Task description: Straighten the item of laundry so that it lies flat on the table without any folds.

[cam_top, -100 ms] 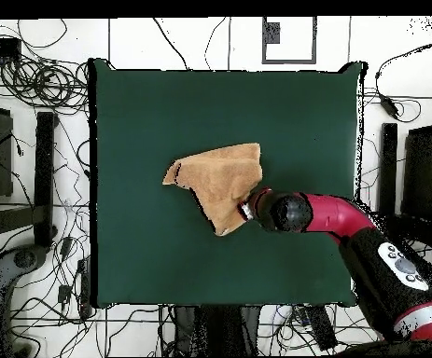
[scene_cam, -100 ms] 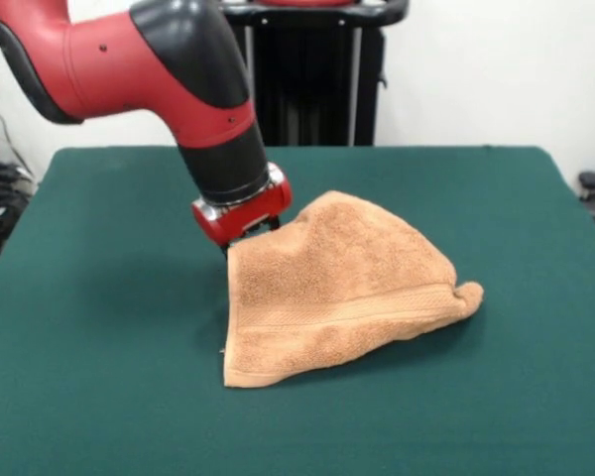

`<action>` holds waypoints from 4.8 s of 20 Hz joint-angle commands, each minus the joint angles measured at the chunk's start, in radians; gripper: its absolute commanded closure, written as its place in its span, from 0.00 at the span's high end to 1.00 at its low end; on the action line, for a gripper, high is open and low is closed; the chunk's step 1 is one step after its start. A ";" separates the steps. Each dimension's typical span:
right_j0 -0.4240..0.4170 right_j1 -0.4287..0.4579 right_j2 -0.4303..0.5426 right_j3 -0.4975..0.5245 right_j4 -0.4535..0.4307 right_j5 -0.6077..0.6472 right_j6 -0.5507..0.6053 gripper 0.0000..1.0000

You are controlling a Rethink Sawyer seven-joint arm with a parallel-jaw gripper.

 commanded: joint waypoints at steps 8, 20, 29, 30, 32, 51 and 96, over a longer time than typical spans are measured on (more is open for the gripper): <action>0.043 0.115 0.069 0.064 -0.010 -0.105 0.062 1.00; 0.200 0.019 -0.087 0.026 -0.088 -0.012 0.117 0.00; 0.299 -0.082 -0.236 0.064 -0.028 0.078 0.159 0.00; 0.315 -0.104 -0.256 0.077 -0.029 0.102 0.154 0.00; 0.344 -0.149 -0.299 0.105 -0.024 0.145 0.158 0.00; 0.438 -0.165 -0.472 0.091 -0.035 0.151 0.148 0.00; 0.279 -0.198 -0.314 0.150 0.085 -0.260 0.172 1.00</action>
